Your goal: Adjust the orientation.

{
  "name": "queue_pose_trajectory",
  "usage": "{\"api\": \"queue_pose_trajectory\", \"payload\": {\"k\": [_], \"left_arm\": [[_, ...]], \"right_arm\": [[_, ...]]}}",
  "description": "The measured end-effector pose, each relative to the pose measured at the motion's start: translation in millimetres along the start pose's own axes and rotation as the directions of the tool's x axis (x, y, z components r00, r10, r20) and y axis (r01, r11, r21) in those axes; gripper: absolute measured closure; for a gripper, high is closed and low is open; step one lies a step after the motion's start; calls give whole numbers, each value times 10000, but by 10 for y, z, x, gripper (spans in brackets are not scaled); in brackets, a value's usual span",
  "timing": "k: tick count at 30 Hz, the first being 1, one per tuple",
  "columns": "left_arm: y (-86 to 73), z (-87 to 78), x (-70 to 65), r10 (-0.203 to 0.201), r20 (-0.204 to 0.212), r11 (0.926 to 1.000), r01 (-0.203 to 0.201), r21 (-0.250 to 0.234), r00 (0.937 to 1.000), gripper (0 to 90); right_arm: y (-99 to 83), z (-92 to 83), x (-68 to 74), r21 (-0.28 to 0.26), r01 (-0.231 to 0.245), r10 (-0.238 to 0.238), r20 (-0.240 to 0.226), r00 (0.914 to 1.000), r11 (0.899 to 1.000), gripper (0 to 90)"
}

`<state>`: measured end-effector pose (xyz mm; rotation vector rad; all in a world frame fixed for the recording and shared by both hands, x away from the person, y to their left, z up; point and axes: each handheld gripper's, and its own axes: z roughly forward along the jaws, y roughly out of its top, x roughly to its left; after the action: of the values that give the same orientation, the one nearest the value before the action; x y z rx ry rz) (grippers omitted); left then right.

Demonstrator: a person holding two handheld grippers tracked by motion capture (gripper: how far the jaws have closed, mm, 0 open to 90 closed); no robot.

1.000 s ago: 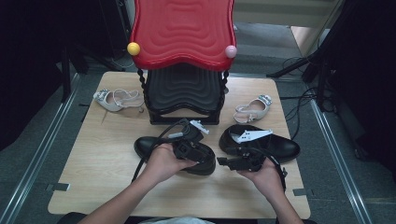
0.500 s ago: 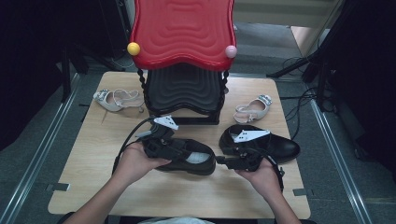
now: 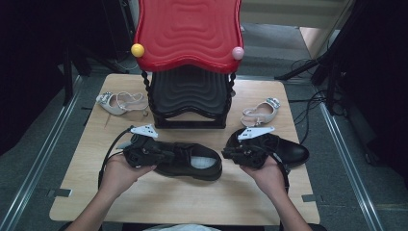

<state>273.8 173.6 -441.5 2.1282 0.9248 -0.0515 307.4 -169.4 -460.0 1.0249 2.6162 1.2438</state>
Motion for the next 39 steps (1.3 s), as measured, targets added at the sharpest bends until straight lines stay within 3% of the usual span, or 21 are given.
{"api": "queue_pose_trajectory", "payload": {"k": [7, 10, 14, 21, 29, 39], "left_arm": [[-140, -79, 119, -402, -380, 9975, 379, -596, 9985, 900], [-207, -76, 129, -382, -790, 9969, 325, -714, 9961, 900], [-263, -72, 170, -750, -661, 9937, 690, -885, 9950, 900], [-382, -17, 225, -1210, -871, 9910, 1153, -676, 9888, 900], [-442, 213, 258, -992, -912, 9940, 1030, 374, 9909, 900], [-455, 306, 287, -1006, -648, 9936, 1037, 458, 9928, 900]], "right_arm": [[120, 109, -40, 132, 51, -48, -208, 9998, 9999, 900], [175, 181, -60, 261, 188, -183, -208, 9996, 9995, 900], [217, 261, -79, 397, 291, -283, -225, 9993, 9988, 900], [231, 349, -38, 673, 649, -634, -245, 9977, 9956, 900], [218, 393, -60, 593, 570, -549, -365, 9978, 9966, 900], [175, 350, 19, 818, 632, -598, -433, 9973, 9946, 900]]}}
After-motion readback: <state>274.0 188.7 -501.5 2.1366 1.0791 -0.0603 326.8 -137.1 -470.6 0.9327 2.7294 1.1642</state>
